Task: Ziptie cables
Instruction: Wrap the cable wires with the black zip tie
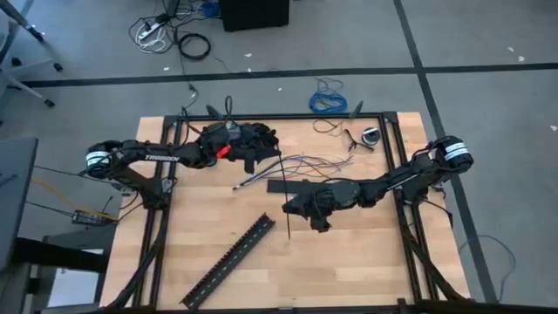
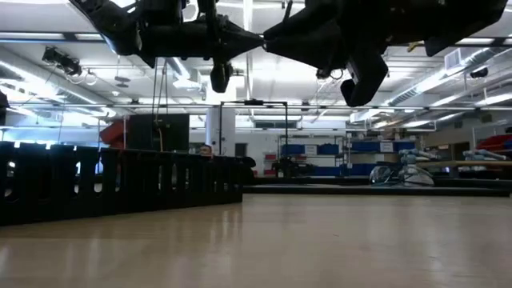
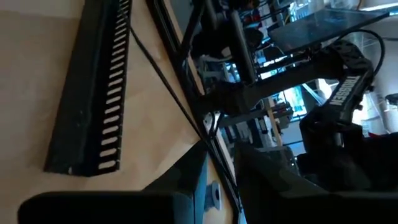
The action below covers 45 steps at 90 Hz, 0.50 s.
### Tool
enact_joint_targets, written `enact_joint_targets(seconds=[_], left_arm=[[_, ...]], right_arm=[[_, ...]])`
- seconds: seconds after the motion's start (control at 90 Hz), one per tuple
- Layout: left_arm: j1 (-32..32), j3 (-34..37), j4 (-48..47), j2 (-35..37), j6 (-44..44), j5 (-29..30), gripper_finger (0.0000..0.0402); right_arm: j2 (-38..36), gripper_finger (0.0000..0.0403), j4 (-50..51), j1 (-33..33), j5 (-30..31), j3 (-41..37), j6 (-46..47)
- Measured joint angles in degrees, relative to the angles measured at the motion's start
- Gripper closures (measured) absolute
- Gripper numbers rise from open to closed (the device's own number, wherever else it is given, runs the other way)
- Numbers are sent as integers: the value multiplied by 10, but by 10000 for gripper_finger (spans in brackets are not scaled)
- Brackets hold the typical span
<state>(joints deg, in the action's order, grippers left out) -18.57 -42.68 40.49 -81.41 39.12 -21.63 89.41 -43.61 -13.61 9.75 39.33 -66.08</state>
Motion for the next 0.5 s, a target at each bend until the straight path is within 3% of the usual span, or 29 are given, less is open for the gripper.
enact_joint_targets(seconds=[0.5], left_arm=[[-25, 0, -2, 0, -13, -9, 401]], right_arm=[[0, 328, 10, 1, 0, 0, 13]])
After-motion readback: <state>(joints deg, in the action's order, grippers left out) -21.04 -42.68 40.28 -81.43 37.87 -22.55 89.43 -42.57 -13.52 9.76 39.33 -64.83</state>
